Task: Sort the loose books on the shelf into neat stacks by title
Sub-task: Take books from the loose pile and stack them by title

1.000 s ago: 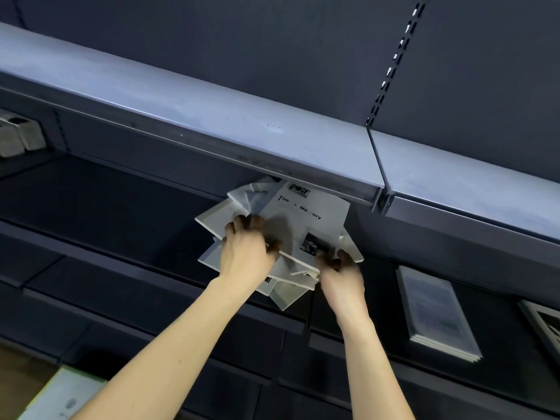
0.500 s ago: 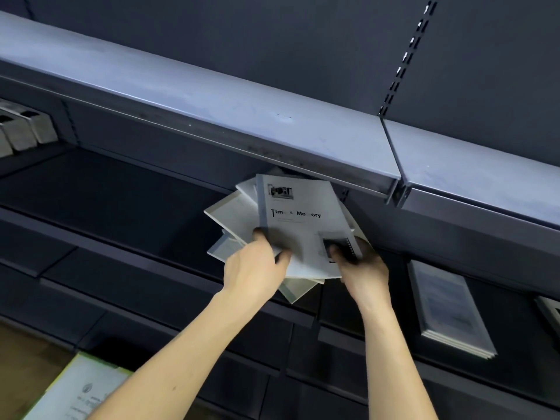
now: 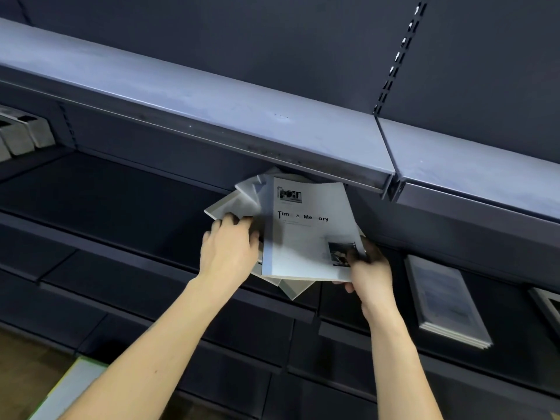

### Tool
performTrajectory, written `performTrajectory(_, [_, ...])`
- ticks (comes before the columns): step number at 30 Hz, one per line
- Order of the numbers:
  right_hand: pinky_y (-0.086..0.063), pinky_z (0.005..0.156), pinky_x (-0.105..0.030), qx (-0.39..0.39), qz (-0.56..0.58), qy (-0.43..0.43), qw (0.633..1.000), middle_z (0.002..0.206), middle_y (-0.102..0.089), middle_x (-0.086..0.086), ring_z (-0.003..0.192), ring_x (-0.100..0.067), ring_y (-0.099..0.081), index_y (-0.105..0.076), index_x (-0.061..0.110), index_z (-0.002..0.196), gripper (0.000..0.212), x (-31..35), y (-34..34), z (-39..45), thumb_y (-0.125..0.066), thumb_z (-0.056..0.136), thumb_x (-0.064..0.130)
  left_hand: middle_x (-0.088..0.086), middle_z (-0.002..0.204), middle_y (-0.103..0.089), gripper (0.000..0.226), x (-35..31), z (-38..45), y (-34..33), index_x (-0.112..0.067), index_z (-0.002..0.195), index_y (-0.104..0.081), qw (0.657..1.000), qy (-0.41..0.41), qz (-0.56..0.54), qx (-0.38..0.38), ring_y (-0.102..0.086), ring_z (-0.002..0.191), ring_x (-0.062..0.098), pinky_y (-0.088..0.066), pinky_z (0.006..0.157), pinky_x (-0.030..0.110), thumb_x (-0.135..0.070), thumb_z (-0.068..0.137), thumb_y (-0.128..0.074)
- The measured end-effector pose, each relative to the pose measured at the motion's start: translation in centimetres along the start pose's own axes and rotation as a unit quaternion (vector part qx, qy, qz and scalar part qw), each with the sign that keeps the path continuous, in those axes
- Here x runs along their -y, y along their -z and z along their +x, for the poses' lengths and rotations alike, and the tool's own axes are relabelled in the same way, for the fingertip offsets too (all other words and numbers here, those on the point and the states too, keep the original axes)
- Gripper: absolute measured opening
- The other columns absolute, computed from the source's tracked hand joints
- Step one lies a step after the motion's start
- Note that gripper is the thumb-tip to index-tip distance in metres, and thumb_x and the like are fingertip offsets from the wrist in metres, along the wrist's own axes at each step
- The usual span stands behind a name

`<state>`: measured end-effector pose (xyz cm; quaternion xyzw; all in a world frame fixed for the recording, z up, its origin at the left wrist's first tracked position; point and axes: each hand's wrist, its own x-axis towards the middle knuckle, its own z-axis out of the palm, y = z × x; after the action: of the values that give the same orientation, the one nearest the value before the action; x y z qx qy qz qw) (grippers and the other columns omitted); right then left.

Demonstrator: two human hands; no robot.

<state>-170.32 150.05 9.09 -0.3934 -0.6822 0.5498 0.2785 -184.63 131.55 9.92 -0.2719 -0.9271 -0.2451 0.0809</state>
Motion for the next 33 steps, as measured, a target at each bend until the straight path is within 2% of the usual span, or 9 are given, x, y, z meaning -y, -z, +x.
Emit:
performTrajectory(4, [-0.039, 0.04, -0.026, -0.027, 0.049, 0.014, 0.998, 0.104, -0.069, -0.002, 0.068, -0.031, -0.06, -0.06, 0.03, 0.131, 0.04, -0.3, 0.7, -0.5, -0.048, 0.099, 0.008, 0.004, 0.129, -0.052, 0.032, -0.2, 0.0, -0.4, -0.027, 0.126, -0.058, 0.999, -0.034, 0.02, -0.014, -0.043, 0.12, 0.028, -0.037, 0.099, 0.042, -0.031, 0.098, -0.043])
performTrajectory(7, [-0.042, 0.042, -0.026, -0.069, 0.072, -0.007, 0.995, 0.103, -0.069, 0.004, 0.068, -0.024, -0.06, -0.059, 0.027, 0.134, 0.04, -0.4, 1.8, -0.8, -0.049, 0.099, 0.008, 0.007, 0.132, -0.051, 0.035, -1.0, -0.1, -0.7, -0.028, 0.131, -0.057, 0.998, -0.061, 0.013, -0.012, -0.041, 0.126, 0.031, -0.033, 0.105, 0.045, -0.031, 0.098, -0.043])
performTrajectory(11, [-0.044, 0.042, -0.023, -0.113, 0.107, -0.034, 0.987, 0.111, -0.068, -0.001, 0.067, -0.021, -0.06, -0.053, 0.025, 0.141, 0.043, -1.3, 3.6, -1.3, -0.051, 0.1, 0.011, 0.01, 0.139, -0.049, 0.04, -2.0, -0.1, -1.5, -0.024, 0.136, -0.051, 0.994, -0.105, 0.032, -0.001, -0.036, 0.134, 0.037, -0.03, 0.109, 0.053, -0.031, 0.097, -0.044])
performTrajectory(15, [-0.046, 0.044, -0.021, -0.146, 0.129, -0.06, 0.979, 0.12, -0.066, -0.004, 0.081, -0.024, -0.063, -0.052, 0.025, 0.143, 0.044, -2.4, 5.5, -1.8, -0.052, 0.1, 0.013, 0.01, 0.151, -0.035, 0.044, -3.3, -0.3, -2.6, -0.025, 0.142, -0.043, 0.991, -0.132, 0.031, 0.016, -0.026, 0.142, 0.039, -0.022, 0.114, 0.057, -0.029, 0.099, -0.042])
performTrajectory(18, [-0.046, 0.045, -0.021, -0.161, 0.134, -0.055, 0.976, 0.119, -0.067, -0.003, 0.087, -0.028, -0.065, -0.054, 0.027, 0.139, 0.041, -2.6, 6.8, -2.1, -0.051, 0.1, 0.013, 0.01, 0.156, -0.027, 0.046, -4.5, -0.2, -3.5, -0.025, 0.143, -0.043, 0.987, -0.153, 0.034, 0.034, -0.018, 0.145, 0.038, -0.018, 0.117, 0.059, -0.031, 0.098, -0.042])
performTrajectory(22, [-0.046, 0.045, -0.022, -0.187, 0.141, -0.056, 0.971, 0.109, -0.067, -0.001, 0.074, -0.016, -0.06, -0.054, 0.022, 0.139, 0.04, -2.9, 9.0, -2.5, -0.051, 0.1, 0.013, 0.007, 0.158, -0.023, 0.049, -6.8, -0.2, -4.5, -0.028, 0.146, -0.038, 0.983, -0.174, 0.037, 0.053, -0.017, 0.145, 0.039, -0.016, 0.117, 0.059, -0.034, 0.098, -0.043])
performTrajectory(26, [-0.044, 0.04, -0.02, -0.211, 0.143, -0.052, 0.966, 0.104, -0.069, -0.005, 0.074, -0.02, -0.06, -0.061, 0.022, 0.13, 0.034, -3.6, 12.0, -3.1, -0.051, 0.099, 0.014, 0.007, 0.16, -0.018, 0.054, -9.8, -0.9, -5.6, -0.027, 0.149, -0.033, 0.978, -0.194, 0.038, 0.071, -0.012, 0.147, 0.038, -0.011, 0.118, 0.06, -0.038, 0.097, -0.041])
performTrajectory(29, [-0.044, 0.042, -0.019, -0.223, 0.145, -0.055, 0.962, 0.094, -0.067, 0.007, 0.071, -0.012, -0.059, -0.058, 0.03, 0.117, 0.026, -4.1, 14.7, -3.8, -0.051, 0.099, 0.012, 0.007, 0.162, -0.014, 0.056, -12.3, -1.7, -6.5, -0.027, 0.151, -0.027, 0.977, -0.188, 0.047, 0.085, -0.006, 0.148, 0.036, -0.004, 0.118, 0.059, -0.044, 0.099, -0.039])
performTrajectory(33, [-0.044, 0.043, -0.02, -0.244, 0.145, -0.06, 0.957, 0.103, -0.069, 0.008, 0.072, -0.009, -0.06, -0.057, 0.028, 0.135, 0.038, -5.1, 18.0, -4.6, -0.052, 0.099, 0.014, 0.007, 0.16, -0.022, 0.056, -15.8, -3.1, -7.2, -0.027, 0.151, -0.029, 0.975, -0.199, 0.036, 0.093, -0.009, 0.148, 0.034, -0.005, 0.118, 0.058, -0.043, 0.099, -0.041])
